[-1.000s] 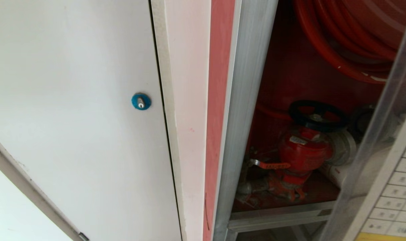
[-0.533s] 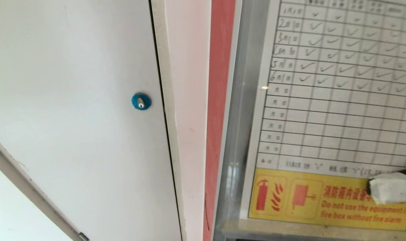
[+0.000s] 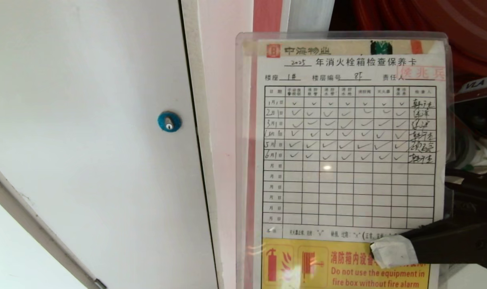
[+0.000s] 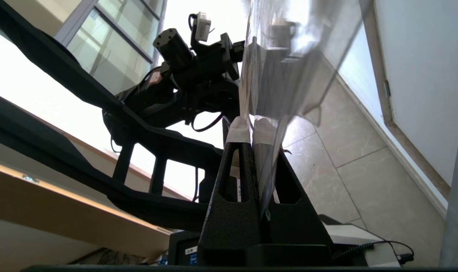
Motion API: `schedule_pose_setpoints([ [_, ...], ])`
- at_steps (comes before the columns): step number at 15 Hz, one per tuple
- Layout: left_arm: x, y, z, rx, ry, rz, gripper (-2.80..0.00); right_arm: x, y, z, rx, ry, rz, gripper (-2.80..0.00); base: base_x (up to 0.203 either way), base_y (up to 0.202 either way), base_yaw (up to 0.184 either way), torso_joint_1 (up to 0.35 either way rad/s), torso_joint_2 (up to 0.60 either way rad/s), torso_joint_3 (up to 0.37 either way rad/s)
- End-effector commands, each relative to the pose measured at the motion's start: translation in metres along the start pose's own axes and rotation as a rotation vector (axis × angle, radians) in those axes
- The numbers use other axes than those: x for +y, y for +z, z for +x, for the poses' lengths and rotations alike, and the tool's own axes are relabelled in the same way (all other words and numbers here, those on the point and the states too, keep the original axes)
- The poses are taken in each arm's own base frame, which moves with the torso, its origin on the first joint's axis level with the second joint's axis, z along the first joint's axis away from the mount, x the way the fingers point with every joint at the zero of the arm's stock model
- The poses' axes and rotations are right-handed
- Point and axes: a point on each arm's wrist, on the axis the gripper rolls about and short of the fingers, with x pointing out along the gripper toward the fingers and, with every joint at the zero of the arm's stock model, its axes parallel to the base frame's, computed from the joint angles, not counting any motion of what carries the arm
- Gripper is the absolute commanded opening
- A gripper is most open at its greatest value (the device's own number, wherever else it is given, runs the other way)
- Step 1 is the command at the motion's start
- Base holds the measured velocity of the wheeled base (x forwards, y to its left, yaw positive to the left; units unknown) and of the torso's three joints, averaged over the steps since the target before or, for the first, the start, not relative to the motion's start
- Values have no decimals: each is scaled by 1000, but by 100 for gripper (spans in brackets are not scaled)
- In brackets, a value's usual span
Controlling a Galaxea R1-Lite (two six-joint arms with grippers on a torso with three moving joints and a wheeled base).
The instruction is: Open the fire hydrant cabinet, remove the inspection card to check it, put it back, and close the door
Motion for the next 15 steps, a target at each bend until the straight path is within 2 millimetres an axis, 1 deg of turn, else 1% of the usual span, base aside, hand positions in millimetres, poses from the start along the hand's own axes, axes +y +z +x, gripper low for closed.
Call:
schedule_pose_setpoints([
  [1, 0, 0, 0, -1, 0, 0, -280, 1, -3, 5, 15, 16, 4, -280, 0, 0, 0, 0, 0, 0],
  [3, 0, 0, 0, -1, 0, 0, -280, 3, -4, 11, 30, 34, 0, -280, 0, 0, 0, 0, 0, 0],
  [5, 0, 0, 0, -1, 0, 0, -280, 2, -4, 14, 31, 28, 0, -280, 0, 0, 0, 0, 0, 0],
  [15, 0, 0, 0, -1, 0, 0, -280, 4, -7, 13, 31, 20, -1, -280, 0, 0, 0, 0, 0, 0],
])
